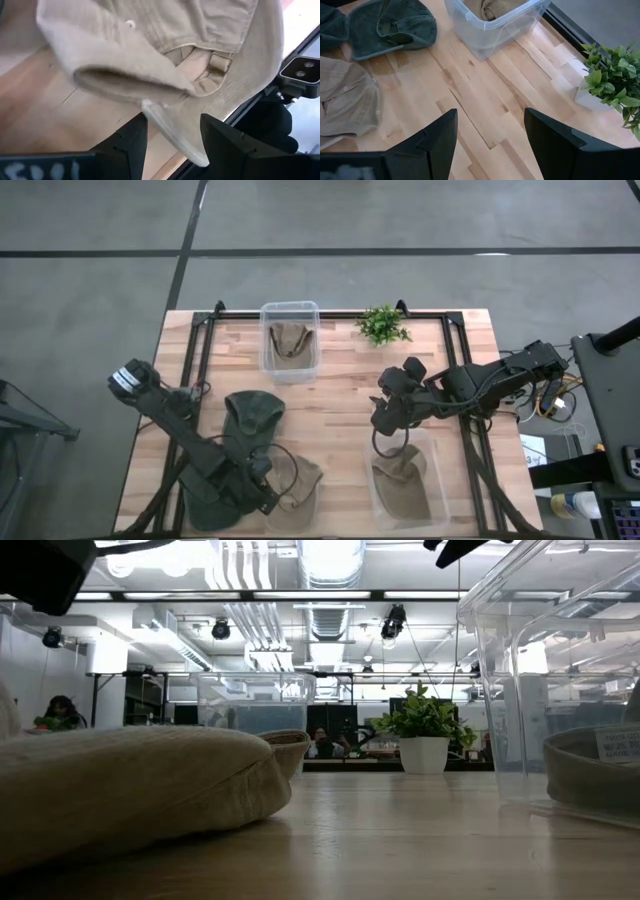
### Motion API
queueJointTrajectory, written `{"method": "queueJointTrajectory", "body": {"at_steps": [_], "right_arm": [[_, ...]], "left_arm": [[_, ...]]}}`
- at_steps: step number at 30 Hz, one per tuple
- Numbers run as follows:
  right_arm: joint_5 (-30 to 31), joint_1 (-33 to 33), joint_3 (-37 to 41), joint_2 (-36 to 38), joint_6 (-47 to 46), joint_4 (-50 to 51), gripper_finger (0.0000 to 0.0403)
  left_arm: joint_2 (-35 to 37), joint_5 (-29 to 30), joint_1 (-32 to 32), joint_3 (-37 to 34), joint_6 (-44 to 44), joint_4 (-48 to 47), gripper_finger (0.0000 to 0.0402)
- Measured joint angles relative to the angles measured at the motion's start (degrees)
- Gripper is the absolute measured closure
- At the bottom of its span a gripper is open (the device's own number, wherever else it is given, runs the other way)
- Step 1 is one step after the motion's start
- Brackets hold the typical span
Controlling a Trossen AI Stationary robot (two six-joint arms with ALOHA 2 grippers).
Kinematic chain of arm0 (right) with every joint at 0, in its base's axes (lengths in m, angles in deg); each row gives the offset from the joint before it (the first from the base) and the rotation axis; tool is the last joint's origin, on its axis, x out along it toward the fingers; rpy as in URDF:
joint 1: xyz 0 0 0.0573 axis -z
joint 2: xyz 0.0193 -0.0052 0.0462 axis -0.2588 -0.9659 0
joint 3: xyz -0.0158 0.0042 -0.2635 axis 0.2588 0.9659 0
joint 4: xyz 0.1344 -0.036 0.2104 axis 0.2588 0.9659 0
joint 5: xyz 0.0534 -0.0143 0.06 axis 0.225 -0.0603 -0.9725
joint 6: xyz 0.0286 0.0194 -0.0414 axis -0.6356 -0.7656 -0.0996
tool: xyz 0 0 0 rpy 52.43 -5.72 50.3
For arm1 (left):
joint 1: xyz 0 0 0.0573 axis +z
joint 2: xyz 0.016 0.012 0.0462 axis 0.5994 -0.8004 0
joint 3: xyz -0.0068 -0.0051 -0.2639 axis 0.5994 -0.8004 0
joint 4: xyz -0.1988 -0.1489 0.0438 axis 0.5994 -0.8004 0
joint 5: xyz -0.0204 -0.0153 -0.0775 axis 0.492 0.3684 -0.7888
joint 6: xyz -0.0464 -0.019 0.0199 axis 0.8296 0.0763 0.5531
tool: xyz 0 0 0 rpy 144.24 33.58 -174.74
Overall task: Pick & Place hat
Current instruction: Put the brown cap into the top transparent bin
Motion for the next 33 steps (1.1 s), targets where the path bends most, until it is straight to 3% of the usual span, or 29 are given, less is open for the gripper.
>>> {"method": "queueJointTrajectory", "body": {"at_steps": [6,14,23,33], "right_arm": [[0.1,0.0,0.0,0.0,0.0,0.0,0.0179],[0.1,0.0,0.0,0.0,0.0,-0.2,0.0179],[0.2,0.0,0.0,0.0,0.0,-0.3,0.0179],[3.4,0.0,-0.1,0.0,0.3,-2.4,0.0179]], "left_arm": [[0.0,0.2,1.2,-1.6,-0.4,0.7,0.0257],[0.1,0.0,1.2,-3.6,-0.8,1.3,0.0387],[3.1,1.5,2.2,-3.1,-4.6,0.9,0.0392],[16.6,15.9,5.1,-3.2,-8.8,-9.9,0.0393]]}}
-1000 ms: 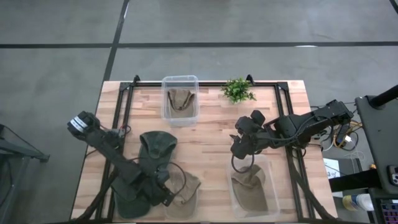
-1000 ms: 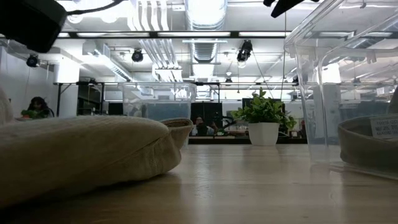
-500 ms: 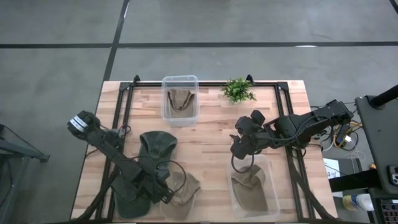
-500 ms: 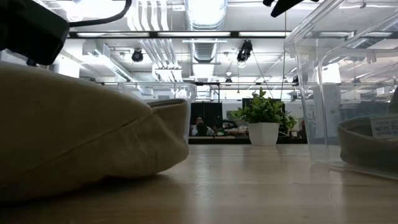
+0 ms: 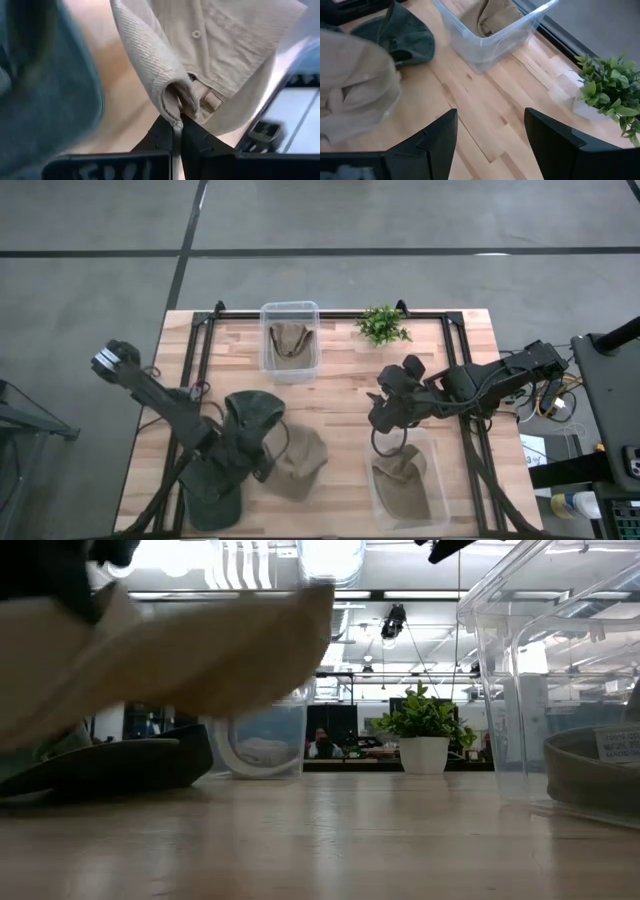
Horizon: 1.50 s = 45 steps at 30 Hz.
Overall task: Pick & Place hat
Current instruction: Put the brown cap into the top transparent bin
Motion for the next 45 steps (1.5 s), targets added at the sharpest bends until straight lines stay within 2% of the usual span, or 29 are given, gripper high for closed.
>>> {"method": "queueJointTrajectory", "body": {"at_steps": [9,17,21,28,37,45], "right_arm": [[0.0,0.0,-1.3,0.0,0.9,-2.7,0.0179],[-0.7,0.0,-1.8,0.0,5.7,-10.7,0.0179],[-3.5,0.0,-1.8,0.0,11.3,-15.5,0.0179],[-8.9,-0.9,-1.7,-0.1,21.2,-24.3,0.0179],[-7.7,-1.4,-1.5,-0.1,30.9,-37.2,0.0179],[-5.1,-1.1,-1.2,-0.1,34.2,-40.9,0.0179]], "left_arm": [[12.8,16.2,2.4,0.0,-9.9,-0.1,0.0394],[18.2,27.1,5.1,0.0,-21.7,3.2,0.0394],[19.5,28.6,6.7,0.0,-30.4,8.9,0.0394],[20.8,30.4,9.3,0.0,-39.6,15.9,0.0394],[21.2,30.6,12.2,0.0,-48.6,23.6,0.0394],[20.8,29.7,14.4,0.0,-52.8,28.0,0.0394]]}}
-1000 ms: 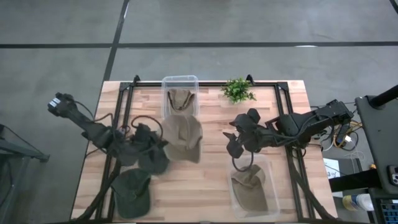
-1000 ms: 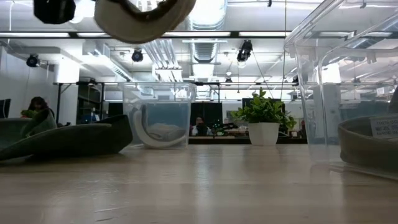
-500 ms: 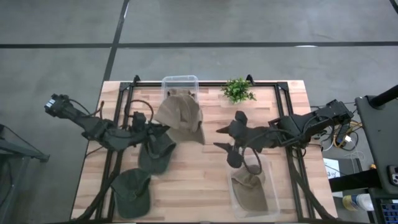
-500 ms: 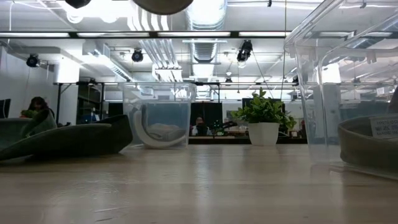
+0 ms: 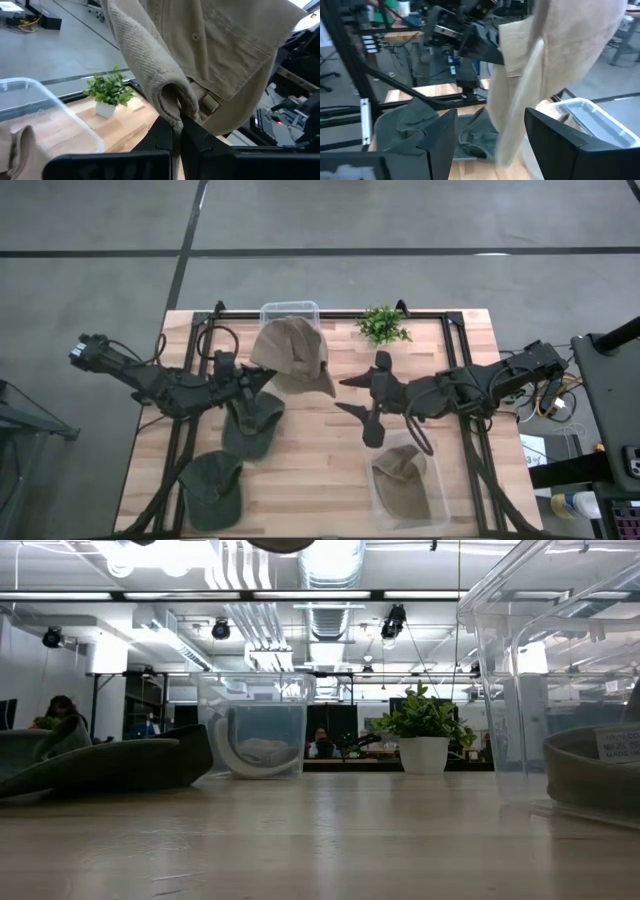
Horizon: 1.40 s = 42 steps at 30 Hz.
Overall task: Pick & Place hat
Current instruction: Put the brown cap into the top transparent bin
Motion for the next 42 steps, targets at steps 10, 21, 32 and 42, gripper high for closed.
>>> {"method": "queueJointTrajectory", "body": {"at_steps": [10,21,32,42], "right_arm": [[6.6,0.3,0.6,-1.7,1.3,-0.3,0.0179],[6.6,0.6,0.6,-2.6,1.3,-0.4,0.0179],[6.6,-0.3,0.5,3.2,0.7,0.5,0.0179],[6.5,-0.5,0.6,3.1,1.2,2.8,0.0179]], "left_arm": [[-1.7,-2.8,0.3,0.0,-1.6,1.9,0.0394],[-1.6,-2.7,0.5,0.0,-3.8,1.1,0.0394],[1.8,-1.1,5.5,1.1,1.3,-9.4,0.0394],[4.3,-12.2,25.2,2.0,7.1,-15.8,0.0394]]}}
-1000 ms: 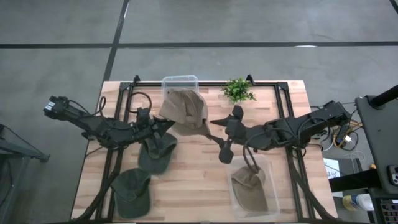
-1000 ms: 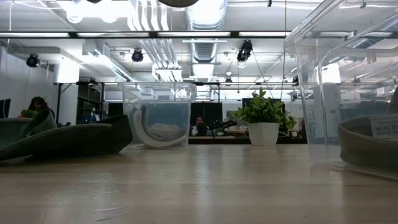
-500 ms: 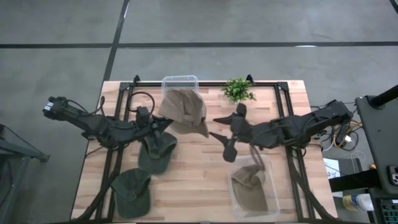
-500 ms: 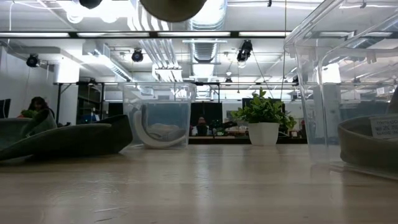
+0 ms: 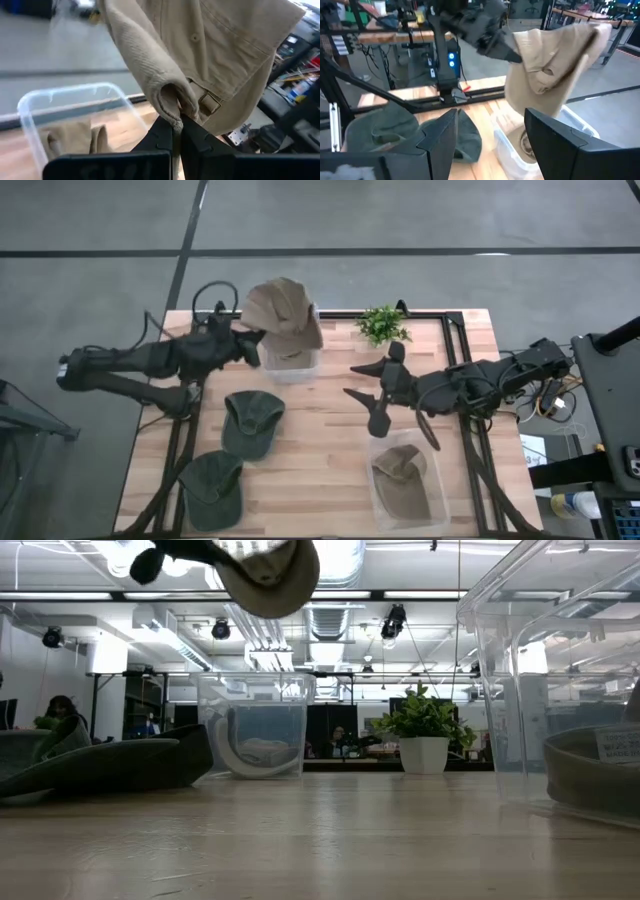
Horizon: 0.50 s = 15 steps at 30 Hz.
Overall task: Pick & Place hat
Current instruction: Put the brown cap into the top transparent bin
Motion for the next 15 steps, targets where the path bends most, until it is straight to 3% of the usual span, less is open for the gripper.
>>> {"method": "queueJointTrajectory", "body": {"at_steps": [9,15], "right_arm": [[0.0,-1.0,0.1,-0.5,-0.1,1.5,0.0179],[0.0,-1.4,0.4,-0.5,-0.1,3.4,0.0179]], "left_arm": [[-5.0,-26.4,25.9,0.0,2.0,-3.0,0.0389],[-10.0,-30.2,33.3,1.6,1.7,-10.7,0.0392]]}}
